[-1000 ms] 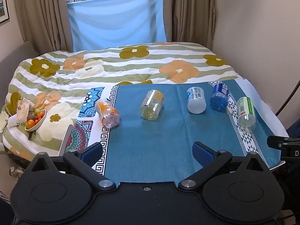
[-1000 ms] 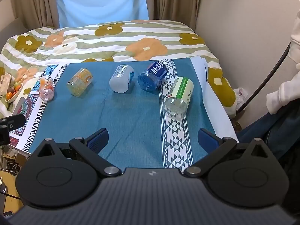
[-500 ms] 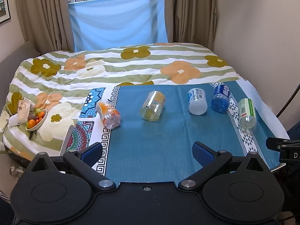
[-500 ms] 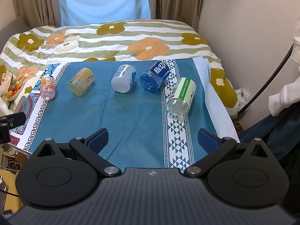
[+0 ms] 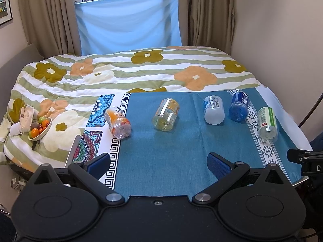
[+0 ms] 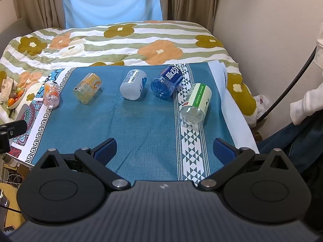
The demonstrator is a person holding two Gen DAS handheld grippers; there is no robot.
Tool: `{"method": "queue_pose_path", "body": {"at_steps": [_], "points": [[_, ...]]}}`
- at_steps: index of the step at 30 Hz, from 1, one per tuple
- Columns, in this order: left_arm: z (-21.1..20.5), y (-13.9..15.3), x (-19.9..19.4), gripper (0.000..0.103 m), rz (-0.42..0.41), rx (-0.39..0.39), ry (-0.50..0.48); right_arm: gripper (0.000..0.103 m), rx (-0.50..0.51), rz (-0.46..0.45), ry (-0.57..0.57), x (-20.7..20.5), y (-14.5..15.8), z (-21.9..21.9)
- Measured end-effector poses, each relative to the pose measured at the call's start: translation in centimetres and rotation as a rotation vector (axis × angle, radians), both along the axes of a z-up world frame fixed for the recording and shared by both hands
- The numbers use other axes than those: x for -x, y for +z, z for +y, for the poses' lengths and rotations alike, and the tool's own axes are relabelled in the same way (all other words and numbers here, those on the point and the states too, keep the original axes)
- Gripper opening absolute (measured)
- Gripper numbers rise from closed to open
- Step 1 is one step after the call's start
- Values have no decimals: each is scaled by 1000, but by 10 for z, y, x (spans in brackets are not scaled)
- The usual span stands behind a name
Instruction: Flip cup upright
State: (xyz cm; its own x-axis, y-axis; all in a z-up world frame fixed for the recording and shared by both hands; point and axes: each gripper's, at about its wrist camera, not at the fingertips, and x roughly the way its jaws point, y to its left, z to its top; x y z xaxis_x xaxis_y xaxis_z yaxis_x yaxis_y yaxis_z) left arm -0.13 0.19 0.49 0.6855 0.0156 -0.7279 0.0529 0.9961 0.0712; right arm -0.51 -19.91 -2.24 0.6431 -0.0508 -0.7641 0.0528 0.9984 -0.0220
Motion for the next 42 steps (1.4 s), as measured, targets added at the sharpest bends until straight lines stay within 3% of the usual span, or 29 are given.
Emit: {"method": "queue_pose_path", "body": {"at_steps": [42], "points": [[5, 7, 2, 103, -2, -7, 8, 103, -2, 1, 1, 0, -2, 1]]}}
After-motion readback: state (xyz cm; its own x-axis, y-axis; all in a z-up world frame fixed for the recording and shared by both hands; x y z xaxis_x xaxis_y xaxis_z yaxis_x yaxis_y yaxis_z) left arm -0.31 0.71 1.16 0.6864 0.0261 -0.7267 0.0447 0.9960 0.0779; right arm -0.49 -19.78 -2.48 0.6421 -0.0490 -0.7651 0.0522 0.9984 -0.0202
